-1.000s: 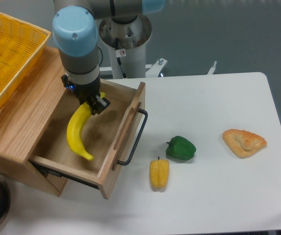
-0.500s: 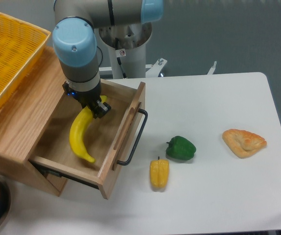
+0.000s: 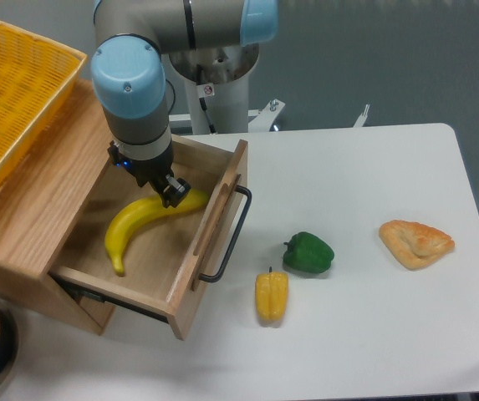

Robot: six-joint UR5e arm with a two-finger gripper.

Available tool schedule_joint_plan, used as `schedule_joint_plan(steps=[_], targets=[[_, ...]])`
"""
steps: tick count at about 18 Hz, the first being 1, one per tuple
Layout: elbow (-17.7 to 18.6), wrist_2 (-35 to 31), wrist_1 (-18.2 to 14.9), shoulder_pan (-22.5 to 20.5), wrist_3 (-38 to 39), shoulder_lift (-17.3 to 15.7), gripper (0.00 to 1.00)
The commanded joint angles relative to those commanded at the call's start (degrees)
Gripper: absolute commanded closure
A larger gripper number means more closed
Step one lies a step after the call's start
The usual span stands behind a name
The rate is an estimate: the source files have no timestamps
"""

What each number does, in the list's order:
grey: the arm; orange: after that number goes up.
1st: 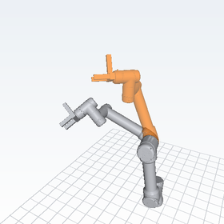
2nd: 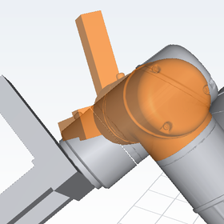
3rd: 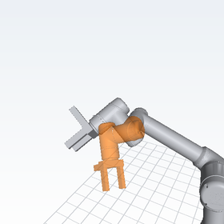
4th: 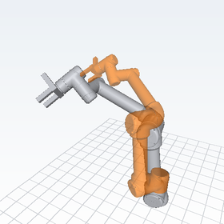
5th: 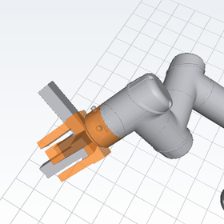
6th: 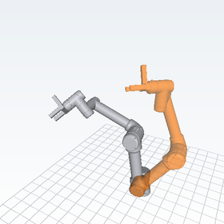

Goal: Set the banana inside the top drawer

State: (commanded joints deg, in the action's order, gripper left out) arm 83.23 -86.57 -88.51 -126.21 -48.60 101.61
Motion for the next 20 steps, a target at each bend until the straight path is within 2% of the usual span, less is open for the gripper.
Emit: schedule_joint_plan(steps=[4,6,11,15,20], targets=[[-0.79,0.26,0.0,-0.62,-0.35,-0.62,0.32],[-1.05,0.26,0.09,-1.14,-0.44,-2.02,0.32],[-2.02,0.62,0.53,-3.95,-0.44,-2.99,0.2],[-3.77,0.97,0.53,-6.15,-0.44,-3.69,0.05],[-5.54,3.08,1.31,-9.75,-0.53,-3.69,0.01]])
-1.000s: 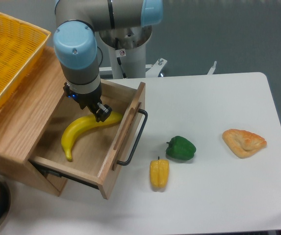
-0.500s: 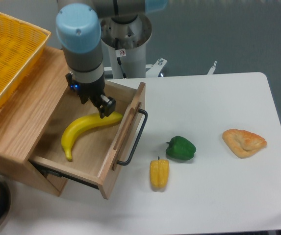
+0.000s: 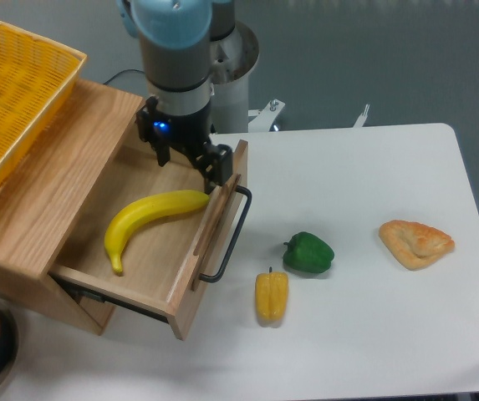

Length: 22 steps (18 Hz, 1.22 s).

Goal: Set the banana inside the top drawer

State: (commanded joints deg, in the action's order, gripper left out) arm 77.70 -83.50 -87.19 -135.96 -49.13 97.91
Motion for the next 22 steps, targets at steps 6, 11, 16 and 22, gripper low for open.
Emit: schedule_joint_plan(steps=[6,11,16,22], targets=[[0.61,0.09,5.53,-4.75,-3.24,2.63,0.0],[0.62,-0.09,7.13,-10.46,-11.41,6.93,0.0],[-0.08,0.0,7.21,-14.59,-17.04,10.97,0.0],[-0.44,-0.79,12.04,-16.18,-19.68,15.64,0.0]])
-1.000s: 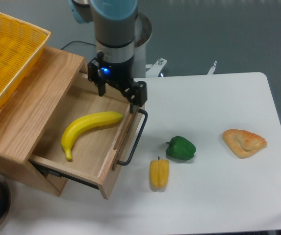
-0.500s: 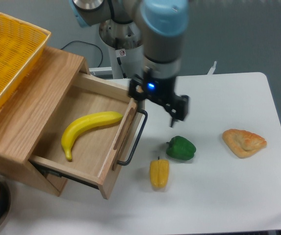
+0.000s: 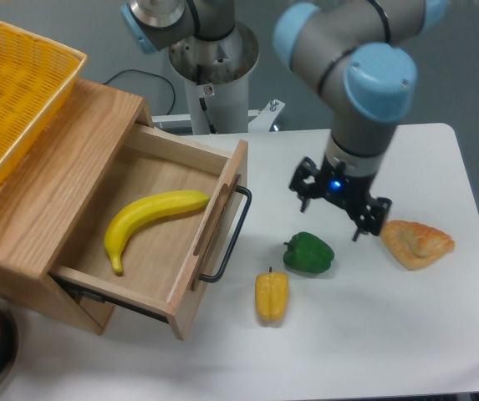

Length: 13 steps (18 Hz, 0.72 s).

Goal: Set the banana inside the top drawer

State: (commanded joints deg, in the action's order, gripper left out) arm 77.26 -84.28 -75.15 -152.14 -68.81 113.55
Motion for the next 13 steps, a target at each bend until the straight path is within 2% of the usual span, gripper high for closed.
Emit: schedule_joint_plan(steps=[8,13], targets=[[0.88,0.79,0.18,-3.78,-12.12,1.15,0.0],[2.11,0.0,3.34,-4.75,-16.17,1.32,0.0]])
